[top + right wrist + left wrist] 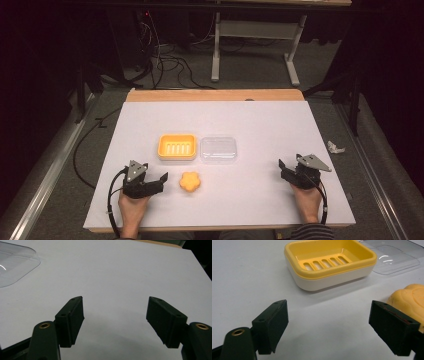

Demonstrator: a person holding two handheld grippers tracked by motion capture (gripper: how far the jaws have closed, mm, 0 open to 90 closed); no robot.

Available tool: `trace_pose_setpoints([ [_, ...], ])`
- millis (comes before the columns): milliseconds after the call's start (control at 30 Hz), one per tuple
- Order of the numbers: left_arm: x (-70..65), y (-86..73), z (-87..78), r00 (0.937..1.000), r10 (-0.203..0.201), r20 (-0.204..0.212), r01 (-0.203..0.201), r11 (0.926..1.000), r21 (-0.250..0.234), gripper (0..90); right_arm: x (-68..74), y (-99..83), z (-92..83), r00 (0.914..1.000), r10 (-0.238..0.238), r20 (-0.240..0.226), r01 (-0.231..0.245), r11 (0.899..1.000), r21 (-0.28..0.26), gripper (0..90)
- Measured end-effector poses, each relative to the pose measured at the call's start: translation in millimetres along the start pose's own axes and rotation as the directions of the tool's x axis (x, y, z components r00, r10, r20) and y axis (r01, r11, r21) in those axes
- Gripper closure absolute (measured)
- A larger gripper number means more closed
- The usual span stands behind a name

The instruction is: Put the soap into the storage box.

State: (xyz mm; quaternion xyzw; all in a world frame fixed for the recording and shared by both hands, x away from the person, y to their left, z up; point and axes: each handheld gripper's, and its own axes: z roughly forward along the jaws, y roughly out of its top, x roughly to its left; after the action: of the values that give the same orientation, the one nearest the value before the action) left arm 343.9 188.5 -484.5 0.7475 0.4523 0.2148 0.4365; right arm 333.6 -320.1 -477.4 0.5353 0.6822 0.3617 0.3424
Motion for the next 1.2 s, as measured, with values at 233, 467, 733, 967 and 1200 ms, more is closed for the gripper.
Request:
trace_pose_setpoints([
  [233,-0.5,-0.1,-0.2,1.0,0.008,0.003,-0.008,1.0,0.001,17.1,1.0,-0.1,0.3,0.9999,-0.014,0.001,0.014,1.0,0.0,31.6],
  [467,0.5,0.0,-0.7,1.0,-0.003,-0.002,0.003,1.0,-0.006,18.0,1.6,0.1,0.6,1.0,-0.008,-0.002,0.008,1.0,0.008,32.5],
  [733,0.6,0.0,-1.3,1.0,-0.006,-0.007,0.006,0.9999,-0.011,20.1,1.5,0.3,1.3,1.0,-0.005,0.0,0.005,1.0,0.011,32.8],
  [967,1.5,0.6,-0.8,0.9999,-0.009,0.011,0.009,0.9999,-0.007,20.8,0.3,0.6,1.8,1.0,-0.003,-0.003,0.003,1.0,0.02,33.1],
  [1200,0.9,1.6,-0.5,0.9997,0.001,0.024,-0.001,1.0,0.0,23.3,0.3,0.6,2.0,1.0,-0.003,-0.001,0.003,1.0,0.021,33.2],
])
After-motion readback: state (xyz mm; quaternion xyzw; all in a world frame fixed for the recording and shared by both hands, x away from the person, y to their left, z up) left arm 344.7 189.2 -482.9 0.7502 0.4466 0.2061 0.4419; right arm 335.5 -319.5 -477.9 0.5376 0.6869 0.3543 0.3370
